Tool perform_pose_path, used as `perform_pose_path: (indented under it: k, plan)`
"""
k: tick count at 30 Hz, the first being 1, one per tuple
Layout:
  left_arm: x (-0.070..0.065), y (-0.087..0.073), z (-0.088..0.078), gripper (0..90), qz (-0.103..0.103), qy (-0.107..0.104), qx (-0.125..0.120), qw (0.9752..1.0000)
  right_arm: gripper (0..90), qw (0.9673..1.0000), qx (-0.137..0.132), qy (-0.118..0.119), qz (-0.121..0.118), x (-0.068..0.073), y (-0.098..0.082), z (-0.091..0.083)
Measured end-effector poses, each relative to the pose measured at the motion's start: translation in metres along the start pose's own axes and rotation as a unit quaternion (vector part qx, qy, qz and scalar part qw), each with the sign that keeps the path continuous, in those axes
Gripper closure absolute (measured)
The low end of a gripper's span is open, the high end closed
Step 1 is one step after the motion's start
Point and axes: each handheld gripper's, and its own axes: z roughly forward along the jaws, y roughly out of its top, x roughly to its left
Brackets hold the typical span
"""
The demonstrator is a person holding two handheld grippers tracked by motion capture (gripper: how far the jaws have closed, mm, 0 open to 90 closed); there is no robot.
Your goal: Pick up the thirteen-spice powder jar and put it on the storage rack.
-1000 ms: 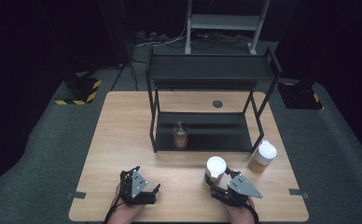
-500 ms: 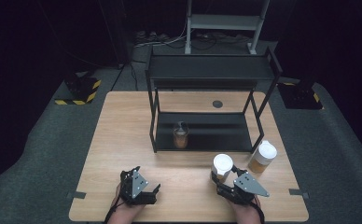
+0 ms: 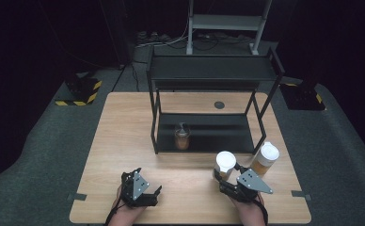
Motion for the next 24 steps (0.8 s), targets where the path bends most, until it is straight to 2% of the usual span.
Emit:
perform_pose_path:
  k: [14, 24]
  plan:
    - [0.001, 0.0, 0.0, 1.1, 0.001, -0.002, -0.001, 1.0, 30.3, 0.9998, 0.008, 0.002, 0.017, -0.011, 0.014, 0.017]
    - [0.0, -0.001, 0.0, 1.1, 0.003, -0.003, -0.002, 1.0, 30.3, 0.9996, 0.016, -0.002, 0.021, -0.016, 0.018, 0.031]
